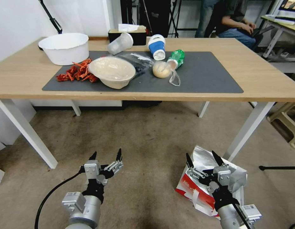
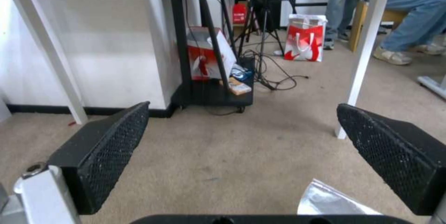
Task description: Pick up the food delivery bag from the floor and place it on the table.
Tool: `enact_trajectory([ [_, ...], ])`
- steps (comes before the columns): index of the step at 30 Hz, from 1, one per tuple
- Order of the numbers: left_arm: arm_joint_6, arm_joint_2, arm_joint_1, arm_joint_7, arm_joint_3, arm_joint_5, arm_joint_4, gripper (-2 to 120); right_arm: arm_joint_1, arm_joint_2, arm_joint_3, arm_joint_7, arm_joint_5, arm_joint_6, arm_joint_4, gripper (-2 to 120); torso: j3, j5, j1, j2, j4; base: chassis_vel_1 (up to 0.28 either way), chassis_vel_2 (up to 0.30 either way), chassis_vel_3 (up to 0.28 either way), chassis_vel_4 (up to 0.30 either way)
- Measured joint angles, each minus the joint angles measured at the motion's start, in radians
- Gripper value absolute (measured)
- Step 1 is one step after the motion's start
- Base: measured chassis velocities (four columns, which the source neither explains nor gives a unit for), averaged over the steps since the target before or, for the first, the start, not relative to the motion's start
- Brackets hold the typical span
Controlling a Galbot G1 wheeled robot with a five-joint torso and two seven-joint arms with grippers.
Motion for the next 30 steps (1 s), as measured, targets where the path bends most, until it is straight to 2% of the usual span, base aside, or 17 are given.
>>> enact_trajectory([
  [2, -0.003, 0.0, 0.0, 0.0, -0.001, 0.006, 0.004, 100, -0.001, 0.0, 0.0, -0.001, 0.0, 0.003, -0.002, 100, -0.008, 0.0, -0.004, -0.012, 0.0, 0.0, 0.0, 0.0, 0.0],
  [14, -0.004, 0.0, 0.0, -0.001, -0.002, 0.007, 0.004, 100, -0.001, 0.0, 0.001, -0.001, 0.0, 0.005, -0.003, 100, -0.018, 0.0, -0.009, -0.027, 0.0, 0.0, 0.0, 0.0, 0.0],
  [18, -0.006, 0.0, 0.001, -0.002, -0.002, 0.007, 0.007, 100, -0.001, 0.0, 0.001, -0.002, 0.0, 0.008, -0.009, 100, -0.037, 0.0, -0.016, -0.053, 0.0, 0.0, 0.0, 0.0, 0.0],
  [27, -0.017, 0.0, 0.001, 0.0, -0.003, 0.007, 0.01, 100, 0.0, 0.0, 0.003, -0.002, 0.0, 0.011, -0.014, 100, -0.061, 0.0, -0.027, -0.087, 0.0, 0.0, 0.0, 0.0, 0.0],
  [30, -0.018, 0.001, 0.001, 0.003, -0.004, 0.006, 0.013, 100, 0.001, 0.0, 0.003, -0.003, 0.0, 0.012, -0.017, 100, -0.08, 0.0, -0.034, -0.114, 0.0, 0.0, 0.0, 0.0, 0.0],
])
